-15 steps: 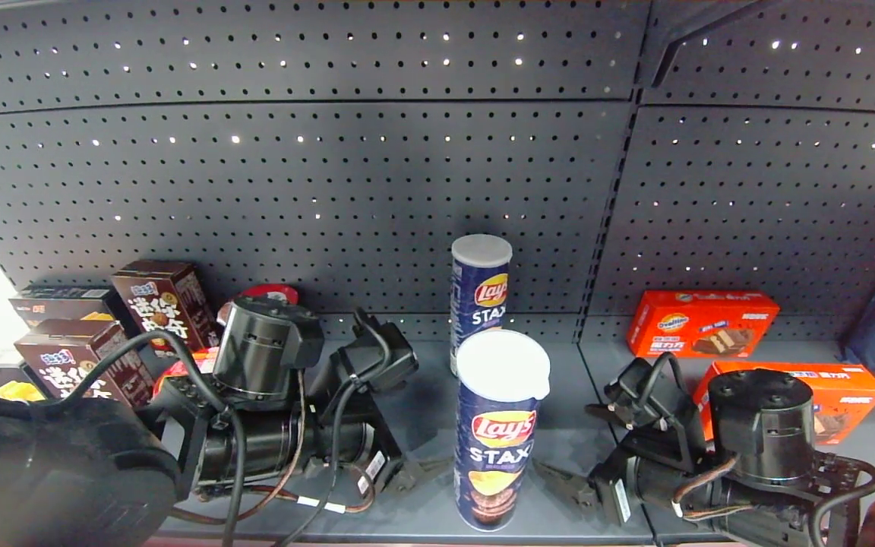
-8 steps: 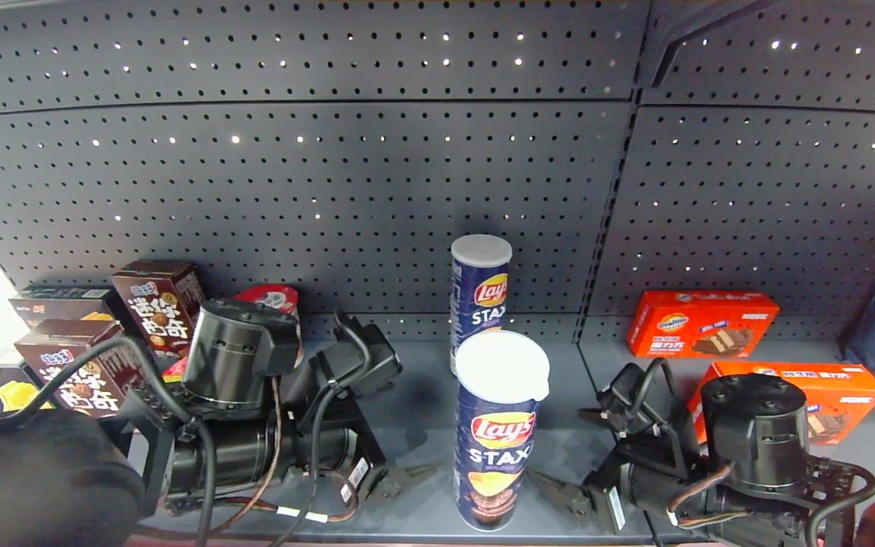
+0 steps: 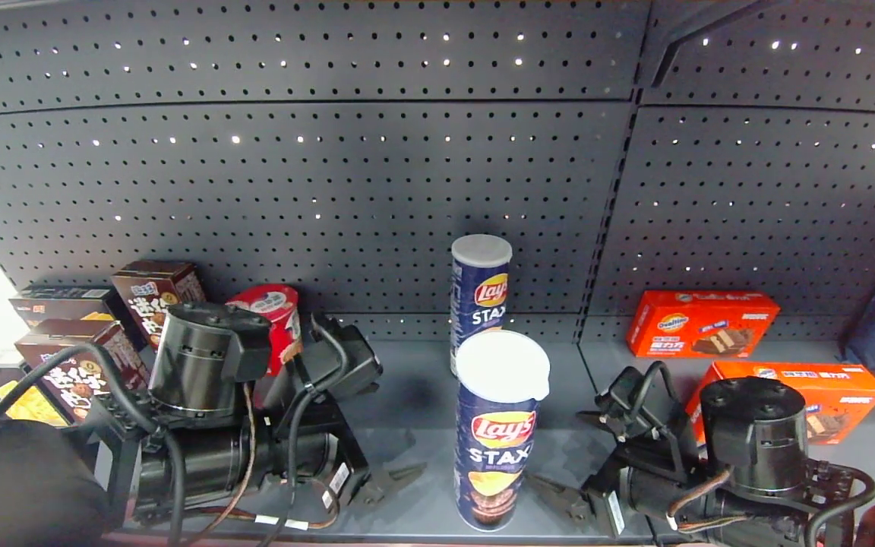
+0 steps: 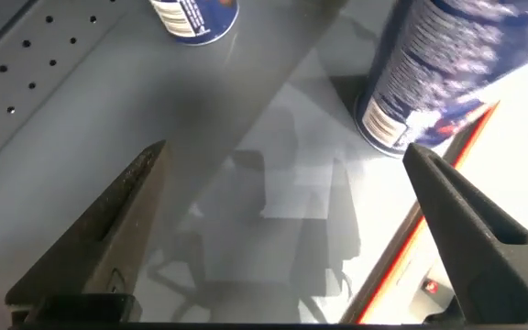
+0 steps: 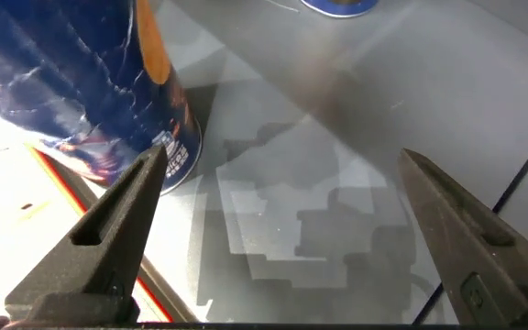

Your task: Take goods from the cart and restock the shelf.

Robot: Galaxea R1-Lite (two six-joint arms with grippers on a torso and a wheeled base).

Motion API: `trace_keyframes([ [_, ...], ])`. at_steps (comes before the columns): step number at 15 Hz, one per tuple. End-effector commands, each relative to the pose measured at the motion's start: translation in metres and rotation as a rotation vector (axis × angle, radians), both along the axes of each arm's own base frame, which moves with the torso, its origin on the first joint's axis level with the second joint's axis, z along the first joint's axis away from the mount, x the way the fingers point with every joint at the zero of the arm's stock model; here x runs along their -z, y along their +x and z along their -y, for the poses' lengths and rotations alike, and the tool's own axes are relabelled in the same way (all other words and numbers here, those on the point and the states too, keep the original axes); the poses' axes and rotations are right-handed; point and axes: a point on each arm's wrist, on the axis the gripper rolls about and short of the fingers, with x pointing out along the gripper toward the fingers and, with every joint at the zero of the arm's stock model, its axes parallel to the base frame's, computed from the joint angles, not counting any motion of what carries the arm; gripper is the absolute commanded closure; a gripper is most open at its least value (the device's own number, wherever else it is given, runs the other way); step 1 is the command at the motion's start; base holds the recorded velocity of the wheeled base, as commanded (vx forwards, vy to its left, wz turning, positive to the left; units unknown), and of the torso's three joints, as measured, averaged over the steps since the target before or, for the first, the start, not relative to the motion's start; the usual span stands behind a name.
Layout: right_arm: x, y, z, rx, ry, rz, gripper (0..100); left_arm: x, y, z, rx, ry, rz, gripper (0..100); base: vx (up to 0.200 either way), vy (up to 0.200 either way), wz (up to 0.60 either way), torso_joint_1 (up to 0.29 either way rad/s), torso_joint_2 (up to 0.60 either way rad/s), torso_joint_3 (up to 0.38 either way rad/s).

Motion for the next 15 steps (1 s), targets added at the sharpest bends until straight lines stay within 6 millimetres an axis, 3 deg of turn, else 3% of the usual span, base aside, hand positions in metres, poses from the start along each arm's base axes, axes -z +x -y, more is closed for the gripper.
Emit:
trace_keyframes([
  [1, -0.021, 0.005, 0.006, 0.032, 0.055, 0.068, 0, -0.022, -0.008, -0.011, -0.031, -0.043, 0.075, 0, 0.000, 0.000, 0.00, 0.000, 0.00, 0.000],
  [2, -0.037, 0.011, 0.012, 0.089, 0.091, 0.121, 0, -0.038, -0.010, -0.018, -0.056, -0.069, 0.131, 0, 0.000, 0.000, 0.00, 0.000, 0.00, 0.000],
  [4, -0.066, 0.004, 0.027, 0.179, 0.192, 0.181, 0, -0.064, -0.024, -0.039, -0.113, -0.121, 0.229, 0, 0.000, 0.000, 0.00, 0.000, 0.00, 0.000],
  [5, -0.077, -0.002, 0.040, 0.219, 0.217, 0.219, 0, -0.076, -0.034, -0.053, -0.150, -0.143, 0.284, 0, 0.000, 0.000, 0.00, 0.000, 0.00, 0.000],
  [6, -0.077, -0.002, 0.041, 0.223, 0.218, 0.221, 0, -0.077, -0.035, -0.054, -0.153, -0.145, 0.290, 0, 0.000, 0.000, 0.00, 0.000, 0.00, 0.000],
  [7, -0.098, -0.009, 0.070, 0.342, 0.258, 0.308, 0, -0.094, -0.059, -0.084, -0.254, -0.177, 0.391, 0, 0.000, 0.000, 0.00, 0.000, 0.00, 0.000],
  [8, -0.106, -0.012, 0.087, 0.407, 0.270, 0.349, 0, -0.095, -0.073, -0.102, -0.330, -0.176, 0.433, 0, 0.000, 0.000, 0.00, 0.000, 0.00, 0.000],
  [11, -0.107, -0.032, 0.120, 0.538, 0.277, 0.381, 0, -0.081, -0.115, -0.126, -0.460, -0.185, 0.478, 0, 0.000, 0.000, 0.00, 0.000, 0.00, 0.000],
  [12, -0.098, -0.049, 0.136, 0.604, 0.264, 0.390, 0, -0.068, -0.138, -0.129, -0.493, -0.196, 0.496, 0, 0.000, 0.000, 0.00, 0.000, 0.00, 0.000],
  [15, -0.069, -0.093, 0.157, 0.724, 0.231, 0.385, 0, -0.030, -0.174, -0.135, -0.622, -0.174, 0.523, 0, 0.000, 0.000, 0.00, 0.000, 0.00, 0.000],
])
